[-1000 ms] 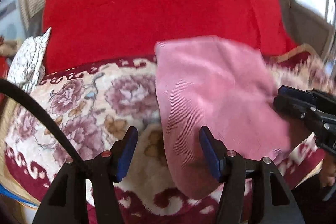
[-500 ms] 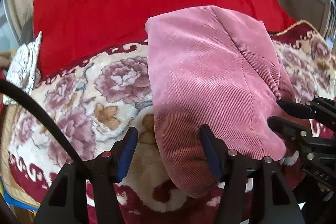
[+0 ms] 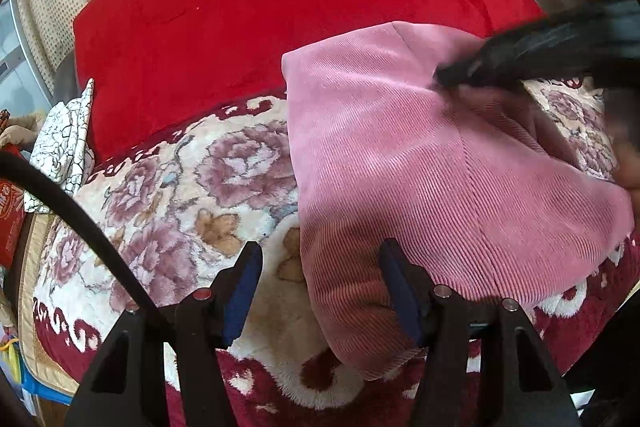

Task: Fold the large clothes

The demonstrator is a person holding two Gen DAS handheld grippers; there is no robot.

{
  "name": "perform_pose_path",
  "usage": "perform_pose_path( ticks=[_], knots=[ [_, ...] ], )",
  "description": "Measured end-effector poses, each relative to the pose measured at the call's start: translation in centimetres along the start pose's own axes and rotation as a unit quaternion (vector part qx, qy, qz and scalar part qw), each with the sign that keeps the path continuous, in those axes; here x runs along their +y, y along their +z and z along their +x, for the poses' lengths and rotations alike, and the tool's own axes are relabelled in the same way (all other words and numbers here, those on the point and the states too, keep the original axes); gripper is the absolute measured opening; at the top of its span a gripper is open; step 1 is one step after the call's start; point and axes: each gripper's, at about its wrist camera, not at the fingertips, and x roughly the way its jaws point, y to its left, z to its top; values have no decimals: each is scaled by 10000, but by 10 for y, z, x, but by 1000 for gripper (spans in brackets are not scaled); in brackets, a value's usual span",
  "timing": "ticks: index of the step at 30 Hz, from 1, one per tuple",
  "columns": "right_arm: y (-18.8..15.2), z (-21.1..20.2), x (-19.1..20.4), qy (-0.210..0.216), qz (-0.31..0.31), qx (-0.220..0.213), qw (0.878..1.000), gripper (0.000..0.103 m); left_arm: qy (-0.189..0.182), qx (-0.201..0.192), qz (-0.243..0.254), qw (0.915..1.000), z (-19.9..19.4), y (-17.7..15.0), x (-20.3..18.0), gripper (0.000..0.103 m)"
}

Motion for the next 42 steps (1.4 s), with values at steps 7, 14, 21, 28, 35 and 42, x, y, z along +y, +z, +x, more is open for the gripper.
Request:
perform_pose_path(
  ticks=[7,14,21,28,35,42],
  knots=[
    [-11,6,-1,133,56,38,9999,34,14,0,-26,10000,-1,0,1,63],
    [-40,-54,18,192,-315,-312,9988,34,88,1,-37,10000,-2,1,-1,63],
    [-100,-37,21,-251,-560,-182,9980,34,132,14,-45,9999,-2,1,-5,63],
    [-97,-55,24,-359,-460,-242,9980,36,555,-267,-340,9975,-14,-4,-5,71],
    [-106,-120,25,-448,-376,-759,9954,69,1269,-697,-348,9889,-70,-3,-12,83],
    [-118,-183,25,-753,-234,-1372,9874,77,1367,-1470,-537,9782,-158,-1,-15,93]
  ],
)
